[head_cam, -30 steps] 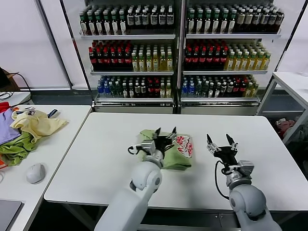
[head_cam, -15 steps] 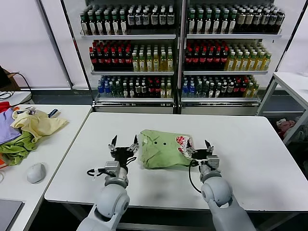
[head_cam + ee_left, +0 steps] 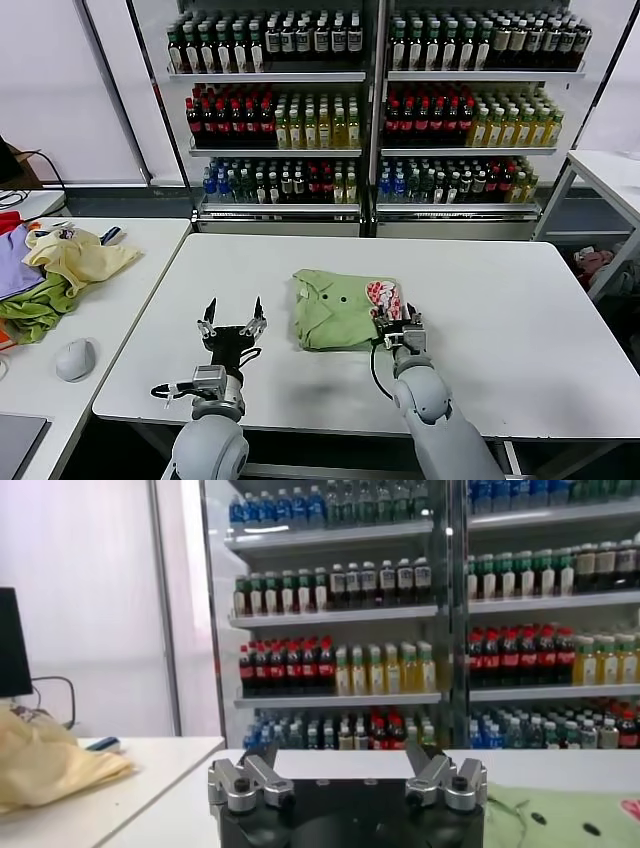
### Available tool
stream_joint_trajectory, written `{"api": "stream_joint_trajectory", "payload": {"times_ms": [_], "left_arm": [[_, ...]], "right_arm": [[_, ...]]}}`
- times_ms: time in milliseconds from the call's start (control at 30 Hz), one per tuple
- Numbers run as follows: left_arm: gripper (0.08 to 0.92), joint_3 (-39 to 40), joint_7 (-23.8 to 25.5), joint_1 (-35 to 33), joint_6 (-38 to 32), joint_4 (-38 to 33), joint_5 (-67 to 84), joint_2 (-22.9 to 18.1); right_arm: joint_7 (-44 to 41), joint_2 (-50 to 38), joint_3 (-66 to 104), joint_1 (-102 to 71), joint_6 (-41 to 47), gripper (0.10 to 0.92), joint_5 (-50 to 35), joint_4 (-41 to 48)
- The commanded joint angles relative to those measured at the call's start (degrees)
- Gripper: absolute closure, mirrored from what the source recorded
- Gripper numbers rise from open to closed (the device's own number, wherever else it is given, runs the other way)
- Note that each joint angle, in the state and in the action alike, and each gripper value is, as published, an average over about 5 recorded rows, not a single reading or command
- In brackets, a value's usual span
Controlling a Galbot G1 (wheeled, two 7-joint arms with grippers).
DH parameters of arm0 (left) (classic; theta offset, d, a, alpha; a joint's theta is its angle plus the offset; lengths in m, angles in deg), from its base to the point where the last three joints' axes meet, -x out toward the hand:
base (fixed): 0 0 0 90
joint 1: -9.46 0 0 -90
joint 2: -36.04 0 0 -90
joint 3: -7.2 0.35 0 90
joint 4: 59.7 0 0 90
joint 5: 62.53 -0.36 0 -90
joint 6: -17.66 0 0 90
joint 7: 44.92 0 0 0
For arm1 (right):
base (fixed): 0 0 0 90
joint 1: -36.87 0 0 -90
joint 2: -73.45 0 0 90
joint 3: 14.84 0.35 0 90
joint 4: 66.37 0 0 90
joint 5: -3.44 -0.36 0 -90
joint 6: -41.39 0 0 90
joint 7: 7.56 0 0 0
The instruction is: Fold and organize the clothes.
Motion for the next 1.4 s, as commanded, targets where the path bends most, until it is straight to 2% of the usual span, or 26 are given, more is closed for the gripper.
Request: {"api": "stream_joint_trajectory", "payload": {"times_ms": [33,300,467,567,633,767,933,1033,1300,1400], "left_arm": [[0.177,-1.21,-0.15,-2.87,-0.43,-1.74,-1.54,0.88],[0.177,-0.85,0.00,-3.06,-0.27,-2.06,-1.73,0.88],[0.177,-0.44,0.21,-3.35,-0.30,-2.21,-2.27,0.63],[0.177,-0.08,0.66,-3.64,-0.36,-2.58,-2.46,0.49],[0.177,0.15,1.20,-3.84,-0.44,-3.09,-2.16,0.43],[0.177,0.48,2.59,-4.31,-0.62,-4.38,-0.72,0.36],[0.177,0.93,3.98,-4.98,-1.34,-5.50,-0.14,0.04],[0.177,1.27,4.39,-5.37,-1.66,-6.24,-0.32,-0.24],[0.177,1.14,5.32,-6.32,-1.45,-8.02,0.20,-0.42],[0.177,1.05,6.15,-7.06,-1.52,-8.63,0.68,-0.25]], "right_arm": [[-1.12,-0.10,-1.09,1.77,0.09,0.439,1.86,3.46],[-3.91,-4.43,0.86,3.88,-1.77,0.664,3.54,4.82],[-7.41,-7.02,3.46,5.23,-5.77,0.811,7.92,6.03],[-9.85,-8.09,5.12,5.67,-10.72,0.875,8.10,6.44],[-11.57,-8.83,5.95,4.91,-14.40,0.883,7.77,5.35],[-12.99,-9.80,7.28,0.57,-20.33,0.813,7.97,0.50],[-11.32,-9.46,9.96,-6.63,-24.28,0.666,8.49,-5.59],[-11.25,-9.46,11.95,-11.10,-25.47,0.580,5.94,-10.21],[-11.95,-9.34,16.74,-21.90,-21.90,0.363,-0.82,-23.83],[-11.62,-9.05,18.71,-24.52,-20.77,0.279,-2.62,-26.48]]}}
